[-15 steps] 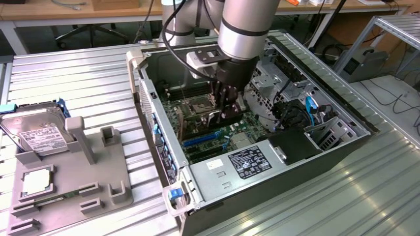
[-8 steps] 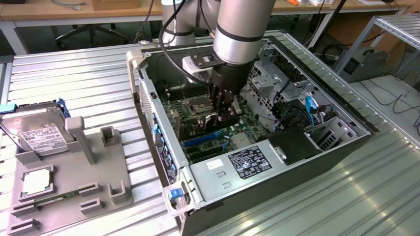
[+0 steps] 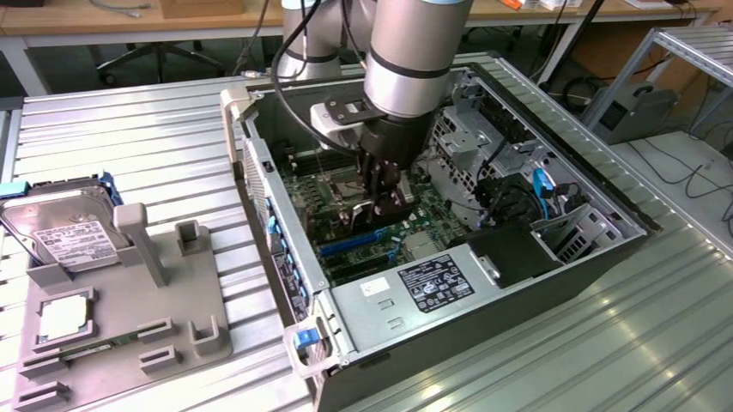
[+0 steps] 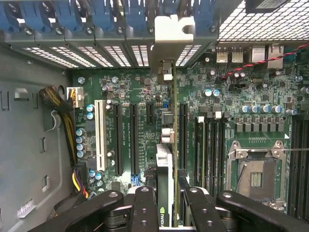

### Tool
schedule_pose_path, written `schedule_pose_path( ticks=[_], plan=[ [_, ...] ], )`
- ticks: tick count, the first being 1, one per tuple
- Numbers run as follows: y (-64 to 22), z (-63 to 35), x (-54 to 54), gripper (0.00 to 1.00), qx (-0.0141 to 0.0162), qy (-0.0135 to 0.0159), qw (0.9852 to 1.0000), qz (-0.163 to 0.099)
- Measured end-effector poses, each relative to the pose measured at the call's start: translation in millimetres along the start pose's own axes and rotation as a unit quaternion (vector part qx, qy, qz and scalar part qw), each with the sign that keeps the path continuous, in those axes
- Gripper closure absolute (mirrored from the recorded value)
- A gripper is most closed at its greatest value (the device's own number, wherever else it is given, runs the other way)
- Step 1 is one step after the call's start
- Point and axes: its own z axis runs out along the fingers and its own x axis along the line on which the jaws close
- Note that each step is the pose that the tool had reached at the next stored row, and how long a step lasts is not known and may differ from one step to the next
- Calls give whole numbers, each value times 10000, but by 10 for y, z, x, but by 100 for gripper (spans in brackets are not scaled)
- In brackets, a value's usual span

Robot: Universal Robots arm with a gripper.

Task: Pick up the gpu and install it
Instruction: 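Insert the gpu into the slot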

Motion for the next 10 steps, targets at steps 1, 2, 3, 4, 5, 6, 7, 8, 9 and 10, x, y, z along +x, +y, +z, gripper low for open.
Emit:
schedule_pose_path(
  ticks=[1,2,3,4,5,6,7,8,9,10],
  plan=[
    [4,18,0,73,0,1,10000,0],
    [8,35,0,73,0,0,10000,0],
    [10,46,0,73,0,1,10000,0],
    [12,55,0,73,0,1,10000,0],
    [12,55,0,73,-1,1,10000,0],
    [12,55,0,73,-1,2,10000,0],
    [13,55,0,73,-1,2,10000,0],
    [12,55,0,73,-1,1,10000,0],
    [17,56,-1,73,0,1,10000,1],
    [23,56,-1,73,0,0,10000,1]
  ],
)
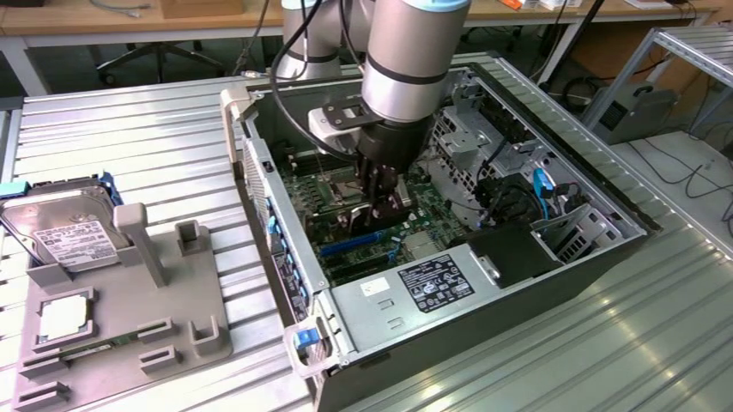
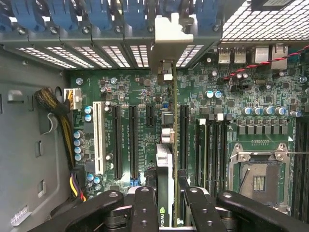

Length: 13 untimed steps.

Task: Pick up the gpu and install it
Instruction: 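Insert the gpu into the slot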

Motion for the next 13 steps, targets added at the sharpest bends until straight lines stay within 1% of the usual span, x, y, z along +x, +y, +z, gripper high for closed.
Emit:
schedule_pose_path(
  ticks=[4,13],
  plan=[
    [25,0,-4,73,-1,1,10000,-1],
    [49,11,-8,73,0,-1,10000,-1]
  ],
)
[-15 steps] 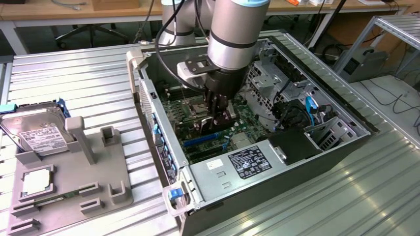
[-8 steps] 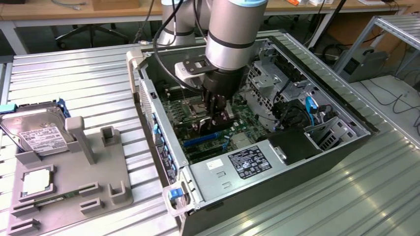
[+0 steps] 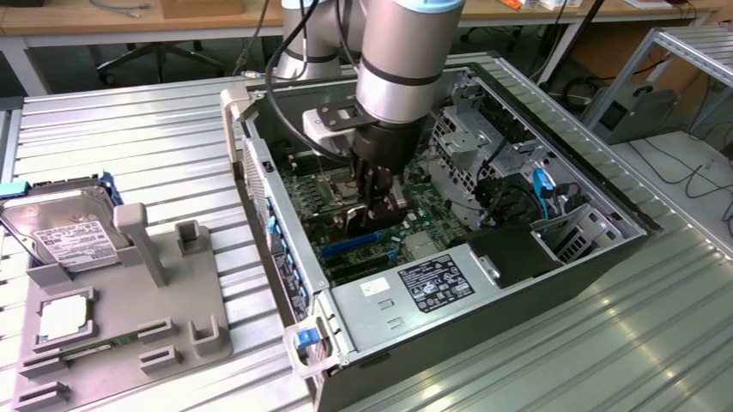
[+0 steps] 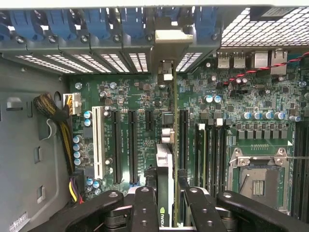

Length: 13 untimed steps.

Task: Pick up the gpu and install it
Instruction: 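Insert the gpu into the slot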

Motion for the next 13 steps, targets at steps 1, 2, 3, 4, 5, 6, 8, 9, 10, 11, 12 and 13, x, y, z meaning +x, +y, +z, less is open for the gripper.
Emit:
schedule_pose_path(
  ticks=[1,2,3,4,5,6,8,9,10,11,12,13],
  plan=[
    [0,8,0,73,1,-1,10000,-1],
    [2,15,0,73,0,0,10000,0],
    [2,21,0,73,0,1,10000,0],
    [3,24,0,73,-1,2,10000,0],
    [5,26,1,73,-1,3,10000,1],
    [9,29,0,73,-1,2,10000,1],
    [17,32,0,73,0,1,10000,1],
    [21,34,0,73,0,1,10000,1],
    [25,36,0,73,0,1,10000,1],
    [26,46,-1,73,0,0,10000,-1],
    [30,58,-1,73,0,1,10000,0],
    [32,66,-1,73,0,1,10000,0]
  ],
)
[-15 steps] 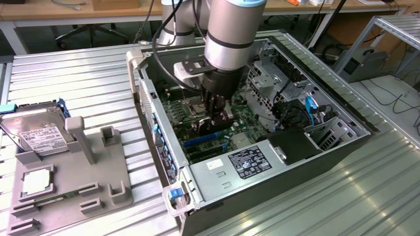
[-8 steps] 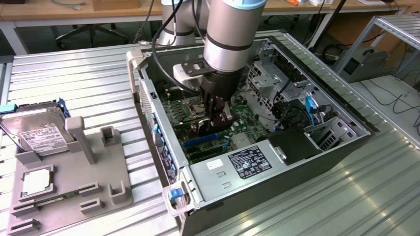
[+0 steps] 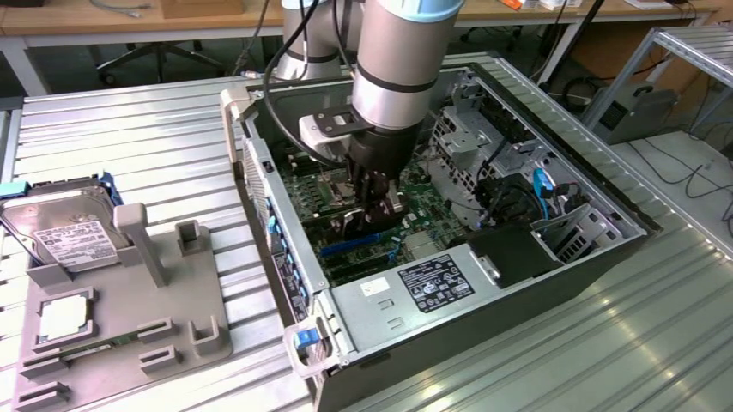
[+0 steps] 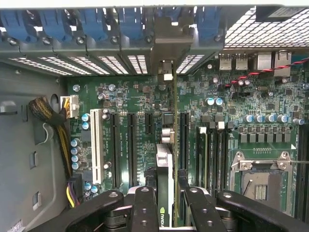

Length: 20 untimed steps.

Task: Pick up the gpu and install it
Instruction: 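Insert the gpu into the slot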

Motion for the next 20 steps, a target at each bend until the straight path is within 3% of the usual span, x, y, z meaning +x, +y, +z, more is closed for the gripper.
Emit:
schedule_pose_path(
  ticks=[20],
  plan=[
    [7,21,-1,73,0,2,10000,-4]
  ],
)
